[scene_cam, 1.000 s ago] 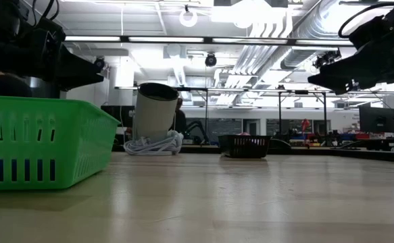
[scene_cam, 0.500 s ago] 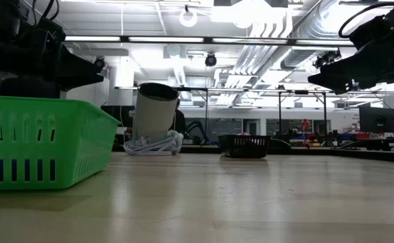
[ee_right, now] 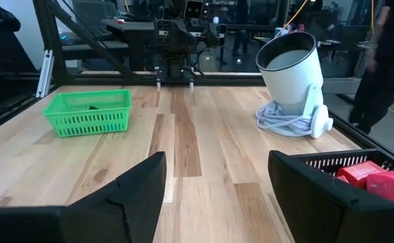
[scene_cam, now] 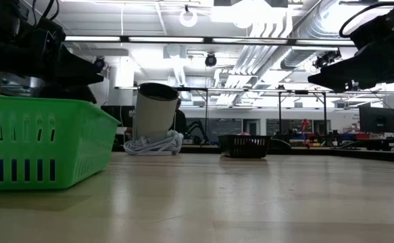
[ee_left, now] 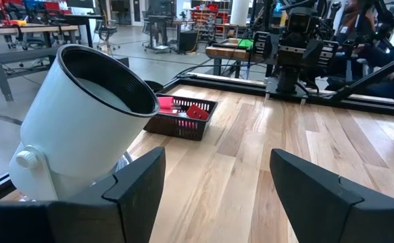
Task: Pick & Place Office items
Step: Return to Home Position
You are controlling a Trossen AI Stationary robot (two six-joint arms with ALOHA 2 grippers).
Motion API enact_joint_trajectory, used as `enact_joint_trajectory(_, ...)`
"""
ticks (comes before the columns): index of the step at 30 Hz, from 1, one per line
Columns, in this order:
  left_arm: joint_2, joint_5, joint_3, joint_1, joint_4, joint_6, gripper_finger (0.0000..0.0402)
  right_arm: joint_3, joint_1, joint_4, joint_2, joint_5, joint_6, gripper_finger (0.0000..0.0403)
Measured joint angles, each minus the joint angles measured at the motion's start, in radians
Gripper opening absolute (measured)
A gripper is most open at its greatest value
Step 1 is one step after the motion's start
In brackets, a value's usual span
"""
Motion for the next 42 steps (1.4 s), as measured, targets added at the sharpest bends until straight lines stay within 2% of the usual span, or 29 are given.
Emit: enact_joint_trajectory(42, 0.0, 0.0, 0.0, 0.0, 0.0, 0.0, 0.0258, 0.0, 0.0, -0.001, 0.0, 0.006, 0.034, 0.0248)
